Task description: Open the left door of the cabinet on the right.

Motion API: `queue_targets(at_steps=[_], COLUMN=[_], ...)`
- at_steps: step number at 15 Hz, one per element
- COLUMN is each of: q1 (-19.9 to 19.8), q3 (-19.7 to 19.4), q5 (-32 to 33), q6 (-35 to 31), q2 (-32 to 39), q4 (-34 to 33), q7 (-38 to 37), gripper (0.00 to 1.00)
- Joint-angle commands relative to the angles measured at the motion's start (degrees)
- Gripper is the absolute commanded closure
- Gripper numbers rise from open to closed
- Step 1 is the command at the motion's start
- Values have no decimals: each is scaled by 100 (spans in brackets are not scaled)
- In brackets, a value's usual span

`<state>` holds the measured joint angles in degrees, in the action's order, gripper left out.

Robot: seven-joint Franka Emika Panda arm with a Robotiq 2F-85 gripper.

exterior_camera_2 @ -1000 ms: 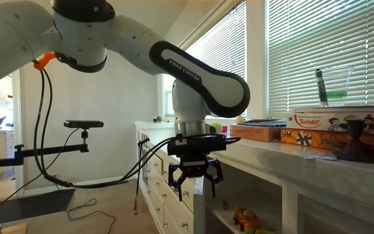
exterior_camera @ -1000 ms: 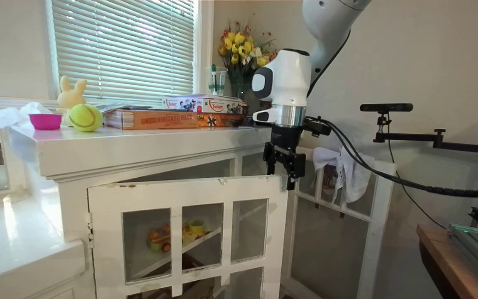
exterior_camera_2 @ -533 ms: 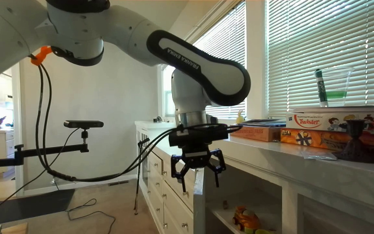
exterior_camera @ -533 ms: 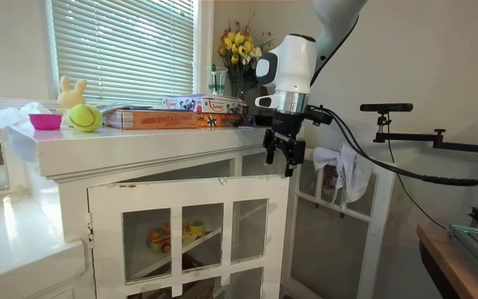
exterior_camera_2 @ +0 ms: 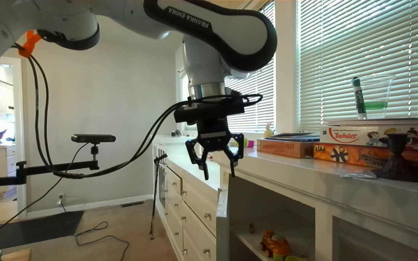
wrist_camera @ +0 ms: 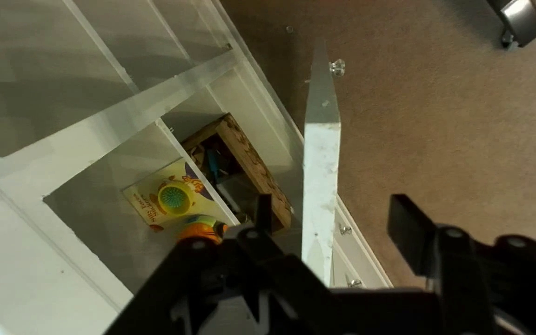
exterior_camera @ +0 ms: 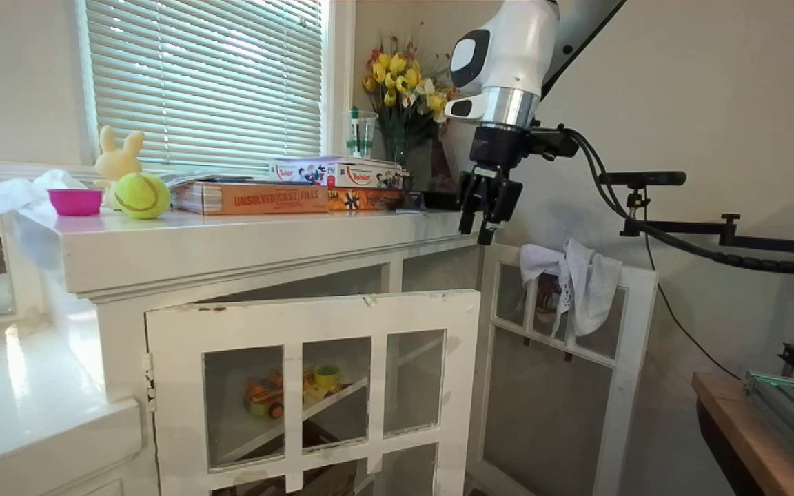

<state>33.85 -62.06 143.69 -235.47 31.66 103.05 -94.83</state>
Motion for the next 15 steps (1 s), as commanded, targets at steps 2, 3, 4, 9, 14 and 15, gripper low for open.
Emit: queue_targets(at_steps=[2, 3, 4, 9, 14, 15], q1=[-443, -583, -808, -1865, -2987, -3183], q3=[476, 617, 820, 1635, 2495, 2659], q5=[-3, -3, -5, -158, -535, -644], q6=[-251, -246, -270, -422, -700, -719], q2=[-242, -257, -277, -248, -227, -204], q4=[-4, -29, -74, -269, -453, -490], q7=[-825, -1039, -1243, -2019, -2427, -2483], gripper=[27, 20, 18, 0, 0, 0])
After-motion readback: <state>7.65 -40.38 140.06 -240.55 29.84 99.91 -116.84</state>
